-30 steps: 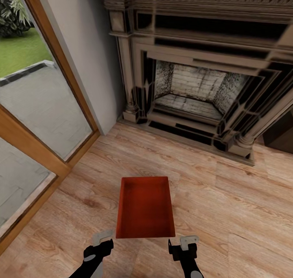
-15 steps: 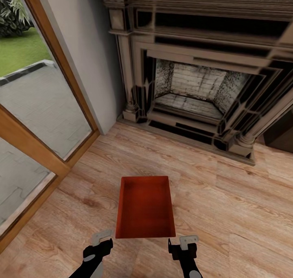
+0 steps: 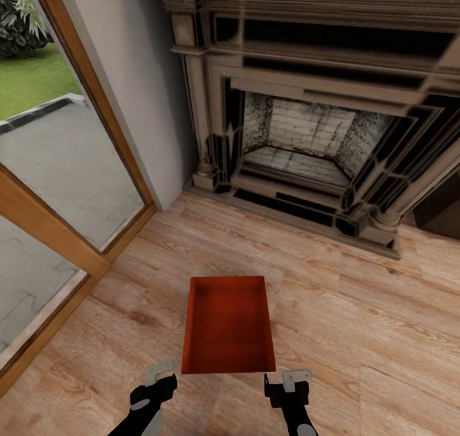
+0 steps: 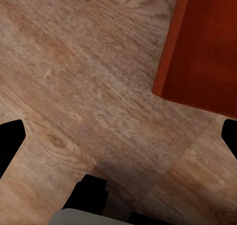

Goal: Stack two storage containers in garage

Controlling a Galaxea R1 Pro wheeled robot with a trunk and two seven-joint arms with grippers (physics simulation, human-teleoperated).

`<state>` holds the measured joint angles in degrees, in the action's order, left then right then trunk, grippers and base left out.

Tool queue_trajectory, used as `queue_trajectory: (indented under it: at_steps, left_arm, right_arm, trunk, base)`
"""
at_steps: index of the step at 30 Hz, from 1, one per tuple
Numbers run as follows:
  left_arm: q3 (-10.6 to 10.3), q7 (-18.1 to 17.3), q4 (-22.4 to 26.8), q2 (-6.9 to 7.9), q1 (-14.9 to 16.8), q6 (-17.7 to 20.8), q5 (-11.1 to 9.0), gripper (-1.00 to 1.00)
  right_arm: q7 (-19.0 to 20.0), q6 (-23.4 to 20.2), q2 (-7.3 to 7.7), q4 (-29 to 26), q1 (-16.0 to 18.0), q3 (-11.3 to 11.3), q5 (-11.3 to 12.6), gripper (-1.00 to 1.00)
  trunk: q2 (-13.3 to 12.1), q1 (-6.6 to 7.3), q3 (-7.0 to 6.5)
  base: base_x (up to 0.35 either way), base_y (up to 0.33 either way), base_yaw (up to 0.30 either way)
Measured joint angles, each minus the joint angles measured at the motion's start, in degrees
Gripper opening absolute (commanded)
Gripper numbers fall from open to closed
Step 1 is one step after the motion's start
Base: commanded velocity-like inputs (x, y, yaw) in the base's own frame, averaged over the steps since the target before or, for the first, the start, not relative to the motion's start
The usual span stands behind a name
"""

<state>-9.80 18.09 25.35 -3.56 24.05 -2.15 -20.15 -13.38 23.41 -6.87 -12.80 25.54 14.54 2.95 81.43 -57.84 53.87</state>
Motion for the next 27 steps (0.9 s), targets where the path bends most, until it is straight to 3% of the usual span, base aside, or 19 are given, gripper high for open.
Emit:
queue_trajectory:
  at_steps: [27]
  left_arm:
    - [-0.44, -0.49, 0.05, 0.09, 0.00, 0.00, 0.25, 1.00]
  right_arm:
    - [0.03, -0.09, 0.09, 0.44, 0.00, 0.10, 0.24, 1.00]
  trunk:
    - [10.83, -5.93, 4.85]
  base:
    - [0.000, 0.000, 0.000]
